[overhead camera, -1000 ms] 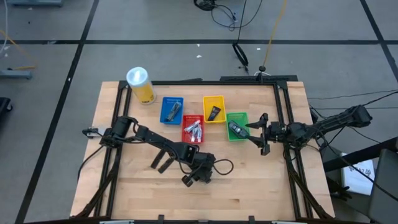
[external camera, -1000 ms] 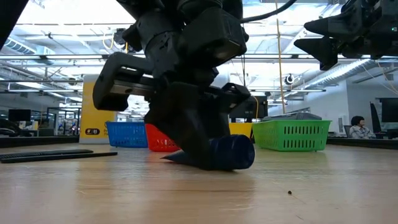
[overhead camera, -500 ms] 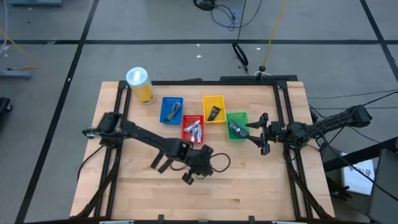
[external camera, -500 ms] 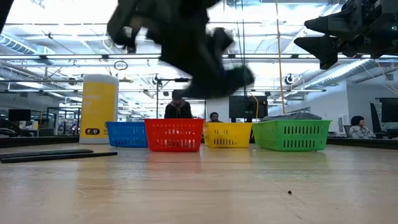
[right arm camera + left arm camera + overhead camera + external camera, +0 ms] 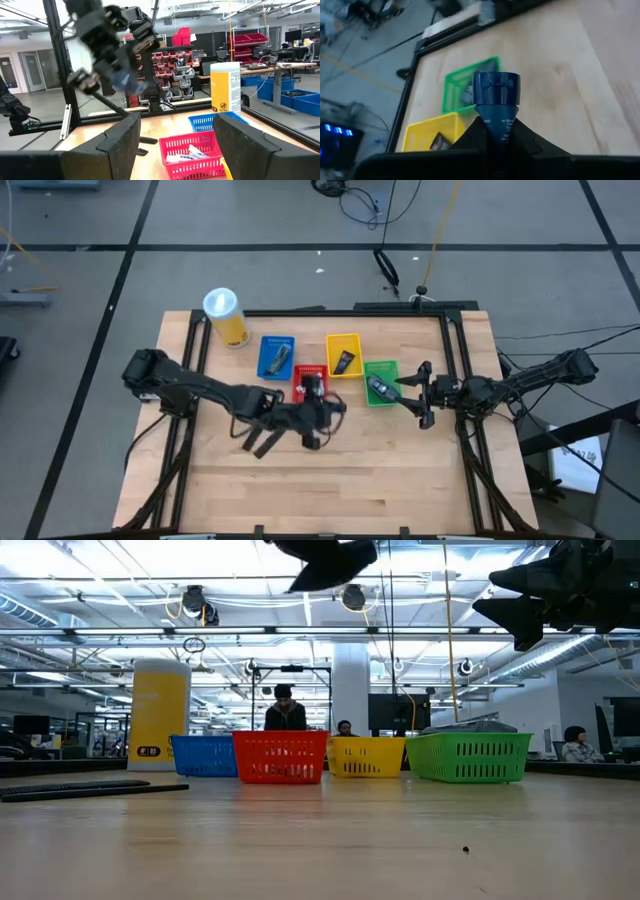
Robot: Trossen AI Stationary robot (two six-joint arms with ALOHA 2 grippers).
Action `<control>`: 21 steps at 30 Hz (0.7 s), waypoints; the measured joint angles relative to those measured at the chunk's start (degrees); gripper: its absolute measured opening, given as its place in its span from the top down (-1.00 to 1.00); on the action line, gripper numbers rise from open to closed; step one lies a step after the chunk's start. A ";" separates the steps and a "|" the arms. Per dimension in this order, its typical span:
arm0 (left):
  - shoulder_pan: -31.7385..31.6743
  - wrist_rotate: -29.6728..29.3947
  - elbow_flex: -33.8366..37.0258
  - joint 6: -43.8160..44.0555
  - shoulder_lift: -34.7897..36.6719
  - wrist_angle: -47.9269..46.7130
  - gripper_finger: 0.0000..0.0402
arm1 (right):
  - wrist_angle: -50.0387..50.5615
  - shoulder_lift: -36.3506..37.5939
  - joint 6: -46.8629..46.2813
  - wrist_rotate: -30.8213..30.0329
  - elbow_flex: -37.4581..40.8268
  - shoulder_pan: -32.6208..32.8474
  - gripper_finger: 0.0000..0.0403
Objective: Pick & Place Travel size toiletries
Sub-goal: Put the blue shaving cream into the yellow bin
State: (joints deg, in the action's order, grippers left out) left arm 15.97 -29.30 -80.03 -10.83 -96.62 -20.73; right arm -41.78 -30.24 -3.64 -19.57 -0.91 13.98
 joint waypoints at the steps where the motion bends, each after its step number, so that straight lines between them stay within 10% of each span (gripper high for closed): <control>1: -0.76 0.44 0.00 1.31 0.42 0.07 0.84 | 0.00 0.00 0.00 -0.02 0.00 0.00 -0.20; 13: -10.61 20.26 3.25 -0.64 1.35 10.79 0.94 | 0.45 0.00 -0.04 0.04 0.00 -0.03 -0.20; 21: -19.67 30.97 17.88 2.05 1.38 40.18 0.95 | 0.30 0.00 0.00 -0.16 0.00 -0.04 -0.20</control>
State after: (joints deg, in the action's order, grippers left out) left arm -3.70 1.67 -62.15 -8.77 -95.24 19.45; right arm -41.48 -30.24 -3.64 -19.73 -0.91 13.93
